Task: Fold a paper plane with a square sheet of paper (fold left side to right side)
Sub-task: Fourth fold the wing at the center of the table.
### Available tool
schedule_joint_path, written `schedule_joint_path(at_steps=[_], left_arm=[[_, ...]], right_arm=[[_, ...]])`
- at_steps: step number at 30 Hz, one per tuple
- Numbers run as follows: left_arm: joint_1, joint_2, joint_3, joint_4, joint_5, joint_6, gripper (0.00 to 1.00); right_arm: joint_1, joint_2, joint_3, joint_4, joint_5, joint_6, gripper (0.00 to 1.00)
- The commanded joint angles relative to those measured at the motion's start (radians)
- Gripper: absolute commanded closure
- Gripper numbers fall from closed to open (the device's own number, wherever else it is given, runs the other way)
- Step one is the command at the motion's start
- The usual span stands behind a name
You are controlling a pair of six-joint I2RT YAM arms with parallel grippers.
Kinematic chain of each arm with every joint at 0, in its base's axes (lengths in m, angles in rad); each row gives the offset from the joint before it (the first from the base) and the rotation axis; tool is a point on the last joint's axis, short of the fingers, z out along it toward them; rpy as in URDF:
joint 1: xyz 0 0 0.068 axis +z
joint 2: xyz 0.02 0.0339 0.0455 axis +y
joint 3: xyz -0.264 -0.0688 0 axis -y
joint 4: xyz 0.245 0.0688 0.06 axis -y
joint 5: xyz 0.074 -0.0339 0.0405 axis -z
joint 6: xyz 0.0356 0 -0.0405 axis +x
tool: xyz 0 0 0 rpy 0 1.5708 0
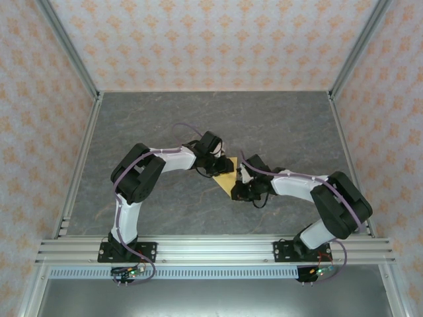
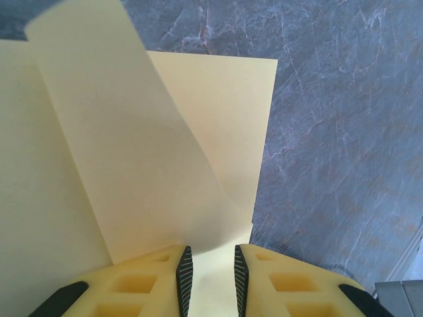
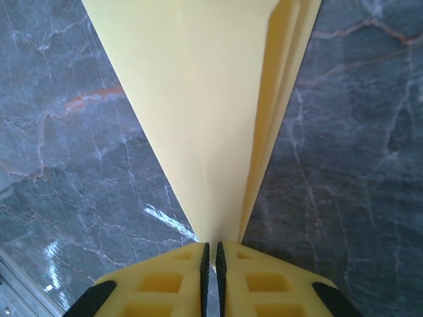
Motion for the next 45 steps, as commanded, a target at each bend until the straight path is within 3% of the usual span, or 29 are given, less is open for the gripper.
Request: schedule_joint_path(at_steps=[1, 7, 12, 21, 34, 45], left_arm=[[0.002, 0.014, -0.007, -0.086, -0.077, 0.02, 0.73], [0.001, 0.006, -0.011, -0.087, -0.075, 0.018, 0.73], [0.001, 0.003, -0.014, -0.077, -0.071, 0.012, 0.73], [0.001, 0.002, -0.014, -0.072, -0.068, 0.007, 0.73], [0.001, -0.005, -0.009, -0.081, -0.069, 0.012, 0.73], [0.008, -0.081, 0.015, -0.11, -0.089, 0.053, 0.69]], right_arm=[[0.019, -0.01, -0.042, -0.179, -0.022, -0.023, 0.84], [0.002, -0.141, -0.04, -0.123, -0.054, 0.027, 0.84], [-0.106, -0.264, -0.084, 0.036, -0.106, 0.119, 0.86], [-0.123, -0.097, -0.111, 0.399, -0.118, 0.283, 0.97], [-0.079, 0.012, -0.076, 0.327, -0.056, 0.219, 0.98], [-0.061, 0.081, -0.023, 0.106, 0.077, 0.16, 0.98]])
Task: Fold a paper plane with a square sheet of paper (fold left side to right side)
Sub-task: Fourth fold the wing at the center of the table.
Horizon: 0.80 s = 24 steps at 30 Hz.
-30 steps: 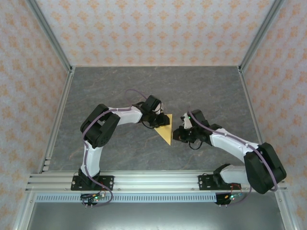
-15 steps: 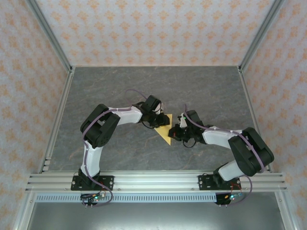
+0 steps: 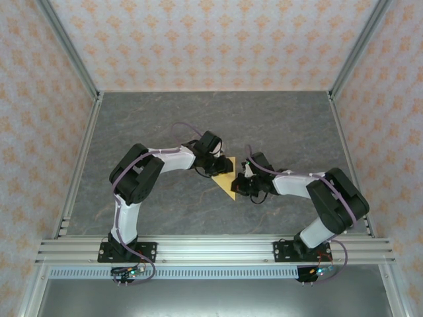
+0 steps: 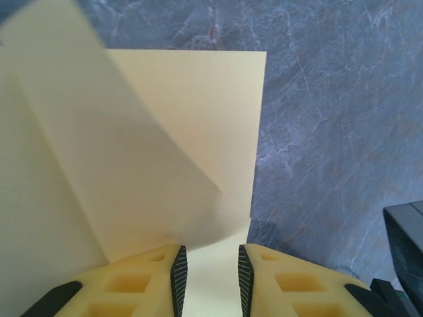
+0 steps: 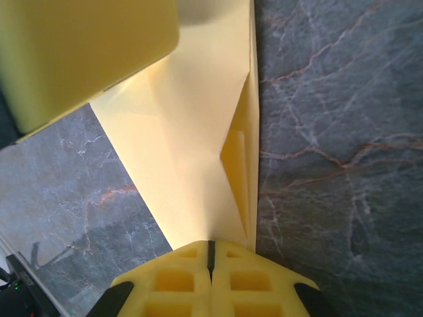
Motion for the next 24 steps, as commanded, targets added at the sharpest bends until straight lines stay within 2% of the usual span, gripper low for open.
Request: schedule_joint_path(at_steps=[1, 6, 10, 16, 24], left_arm=[[0.011, -0.072, 0.013, -0.064, -0.061, 0.039, 0.68], [0.018, -0.179, -0.036, 0.004, -0.053, 0.054, 0.66], [0.015, -0.232, -0.109, 0.075, 0.009, 0.05, 0.81], [-0.006, -0.202, -0.166, 0.148, 0.097, 0.018, 0.93], [-0.013, -0.115, -0.153, 0.187, 0.13, -0.027, 0.98]], right_arm=[[0.004, 0.043, 0.017, -0.146, 0.104, -0.038, 0.98], [0.006, 0.083, 0.017, -0.167, 0.124, -0.04, 1.0], [0.006, 0.096, 0.023, -0.171, 0.127, -0.043, 1.0], [0.007, 0.094, 0.034, -0.198, 0.146, -0.057, 1.0], [0.01, 0.09, 0.034, -0.207, 0.151, -0.061, 1.0]])
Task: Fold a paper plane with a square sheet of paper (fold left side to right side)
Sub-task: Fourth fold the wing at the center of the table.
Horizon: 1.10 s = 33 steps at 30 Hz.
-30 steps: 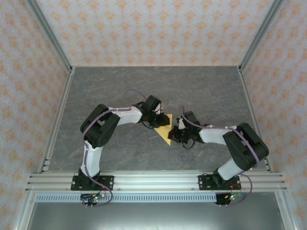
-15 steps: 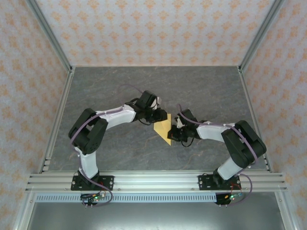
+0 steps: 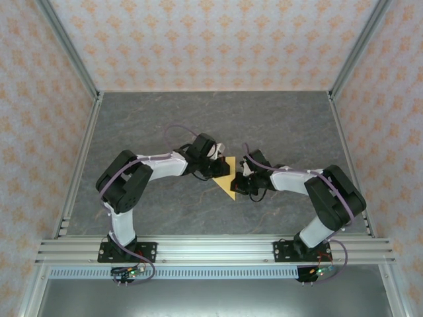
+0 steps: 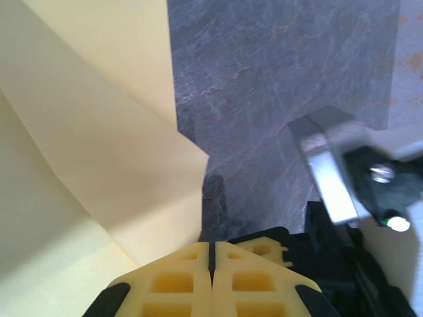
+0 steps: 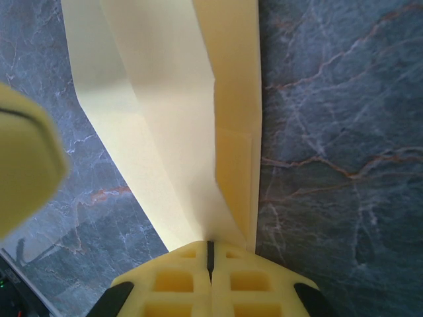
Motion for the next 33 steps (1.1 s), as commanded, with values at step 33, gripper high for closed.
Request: schedule_joint_path(at_steps=[33], left_arm=[[0.092, 0.161, 0.061, 0.004, -0.121, 0.116, 0.99]], right_arm=[[0.018, 0.088, -0.006, -0.291, 0.209, -0.095, 1.0]])
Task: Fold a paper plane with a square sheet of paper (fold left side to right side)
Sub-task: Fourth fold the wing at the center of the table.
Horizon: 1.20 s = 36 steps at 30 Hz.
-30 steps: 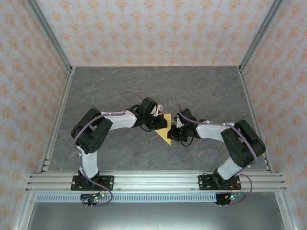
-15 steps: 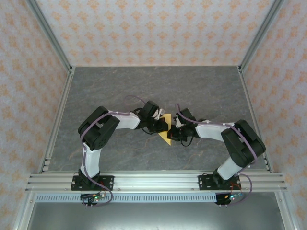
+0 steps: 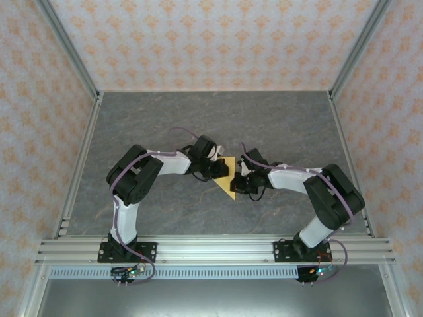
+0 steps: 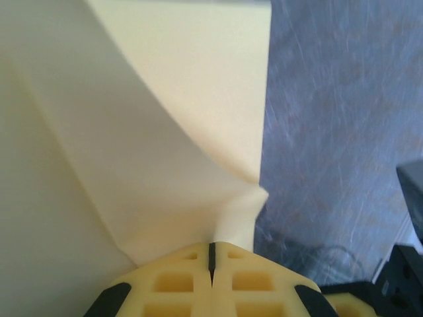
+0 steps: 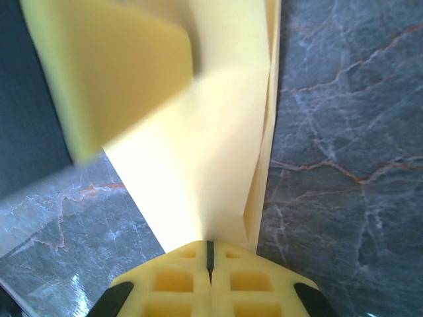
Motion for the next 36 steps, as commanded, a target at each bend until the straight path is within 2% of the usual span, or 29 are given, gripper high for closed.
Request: schedule_joint_path(at_steps=[1, 9, 22, 29, 36], left_arm=[[0.057, 0.042, 0.031, -0.031, -0.107, 0.064, 0.99], [0.125, 0.105, 0.121, -0.052, -0.075, 0.111, 0.99], [0.212, 0.19, 0.262, -0.158, -0.087, 0.184, 0.99], [0.244, 0.202, 0.299, -0.158, -0.05, 0.182, 0.98], [0.273, 0.043, 0.278, -0.184, -0.048, 0.188, 0.8]], right_arm=[[0.002, 0.071, -0.053, -0.204, 0.164, -0.026, 1.0], [0.005, 0.061, -0.056, -0.221, 0.161, -0.031, 1.0], [0.005, 0.041, -0.079, -0.223, 0.162, -0.031, 1.0], [0.005, 0.03, -0.1, -0.145, 0.118, -0.016, 1.0], [0.005, -0.034, -0.109, -0.024, 0.081, 0.017, 1.0]])
